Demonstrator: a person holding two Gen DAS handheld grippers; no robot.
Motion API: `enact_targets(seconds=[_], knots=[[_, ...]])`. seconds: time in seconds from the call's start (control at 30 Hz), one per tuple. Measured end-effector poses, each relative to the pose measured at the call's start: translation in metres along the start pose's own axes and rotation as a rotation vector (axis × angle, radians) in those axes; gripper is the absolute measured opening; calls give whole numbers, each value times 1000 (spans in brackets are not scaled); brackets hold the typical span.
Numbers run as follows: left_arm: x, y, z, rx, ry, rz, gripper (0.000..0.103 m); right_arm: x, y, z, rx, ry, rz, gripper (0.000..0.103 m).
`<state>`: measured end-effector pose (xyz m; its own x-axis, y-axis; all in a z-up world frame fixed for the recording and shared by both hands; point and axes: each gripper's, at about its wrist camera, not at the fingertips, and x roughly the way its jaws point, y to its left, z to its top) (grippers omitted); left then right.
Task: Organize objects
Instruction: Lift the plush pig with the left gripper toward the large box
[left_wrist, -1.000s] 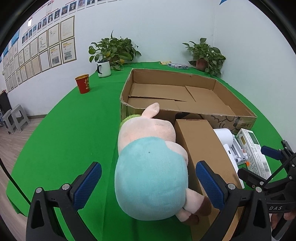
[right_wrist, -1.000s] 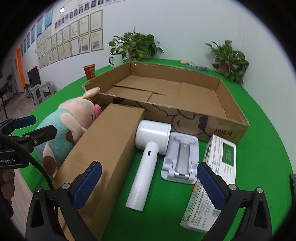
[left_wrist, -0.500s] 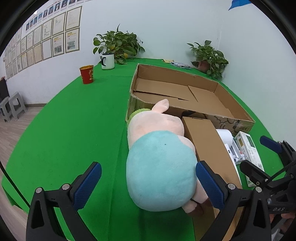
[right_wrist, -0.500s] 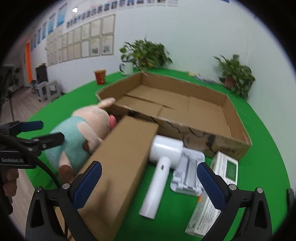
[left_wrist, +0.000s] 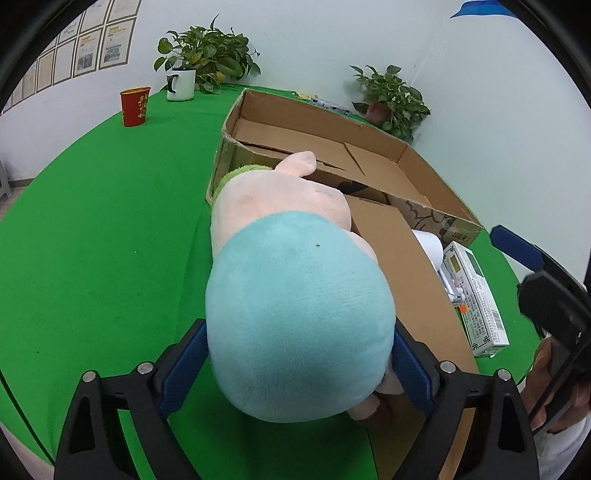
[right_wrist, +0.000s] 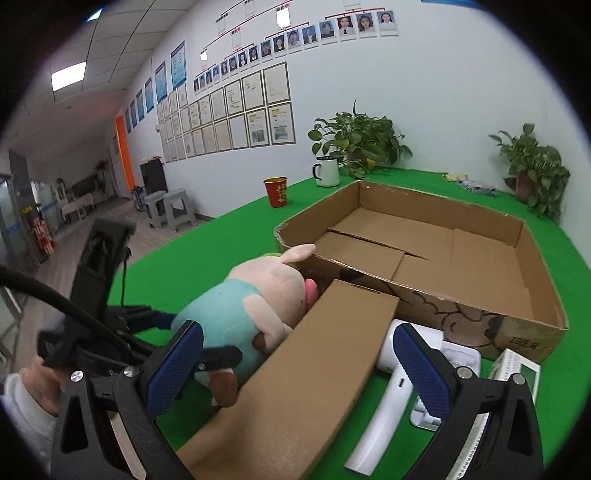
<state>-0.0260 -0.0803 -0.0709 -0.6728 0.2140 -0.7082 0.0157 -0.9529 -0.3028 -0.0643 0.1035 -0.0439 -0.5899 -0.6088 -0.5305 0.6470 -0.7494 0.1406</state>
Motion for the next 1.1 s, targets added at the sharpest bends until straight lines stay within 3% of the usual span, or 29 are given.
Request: enact_targets(seconds=[0.2, 0.4, 0.67, 0.8, 0.93, 1.1], knots=[[-9, 5, -7, 11, 7, -18, 76, 33, 3, 15, 88, 70, 130, 102], [-32, 22, -27, -42, -14, -56, 74, 67, 25, 35, 116, 139, 235, 102], [-56, 32, -44, -44, -24, -47, 74, 107, 45, 28, 190, 339, 218, 102], [-58, 24, -49, 20, -27, -22, 73, 106, 58, 11, 212, 404, 215, 102], [-55, 8, -53, 82, -33, 19, 73, 103, 72, -1, 154, 420, 135, 103], [-53, 2, -54, 83, -46, 27, 70, 96, 68, 0, 175, 399, 112, 98]])
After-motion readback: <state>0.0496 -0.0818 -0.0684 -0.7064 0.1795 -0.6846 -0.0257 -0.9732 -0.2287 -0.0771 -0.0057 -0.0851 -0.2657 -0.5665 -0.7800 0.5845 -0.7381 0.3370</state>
